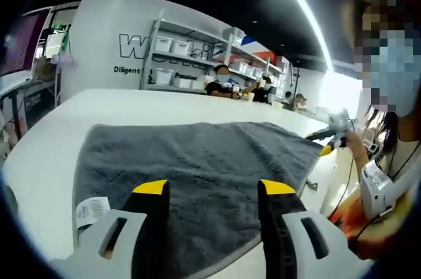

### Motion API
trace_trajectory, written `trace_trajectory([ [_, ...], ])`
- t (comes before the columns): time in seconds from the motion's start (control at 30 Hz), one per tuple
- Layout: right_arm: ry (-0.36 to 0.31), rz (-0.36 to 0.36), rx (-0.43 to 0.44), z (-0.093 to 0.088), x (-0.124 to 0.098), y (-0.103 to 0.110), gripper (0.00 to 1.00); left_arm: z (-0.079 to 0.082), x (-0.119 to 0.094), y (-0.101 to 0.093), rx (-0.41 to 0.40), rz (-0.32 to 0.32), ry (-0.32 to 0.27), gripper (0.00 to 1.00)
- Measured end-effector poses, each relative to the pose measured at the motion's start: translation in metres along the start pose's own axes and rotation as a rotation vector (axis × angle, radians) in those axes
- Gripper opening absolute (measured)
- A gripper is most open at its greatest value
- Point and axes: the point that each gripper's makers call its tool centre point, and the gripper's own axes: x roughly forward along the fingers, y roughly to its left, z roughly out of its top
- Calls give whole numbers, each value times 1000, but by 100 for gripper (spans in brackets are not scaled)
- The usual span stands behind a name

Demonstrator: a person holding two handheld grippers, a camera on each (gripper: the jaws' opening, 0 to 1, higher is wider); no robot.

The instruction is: Fold the towel on the table until its edges align and the towel forms a compact rectangular stack.

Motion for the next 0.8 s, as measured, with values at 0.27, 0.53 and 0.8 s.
trace_trajectory([
  [0.27,-7,-5,-3,-1,-5,0,89,-20,-23,11,-31,81,87,99],
  [0.53,-8,-7,7,-6,-6,0,89,-24,-47,30,-45,156,93,99],
  [0.8,-16,-4,8,-5,-5,-1,88,-32,-69,48,-102,241,67,86],
])
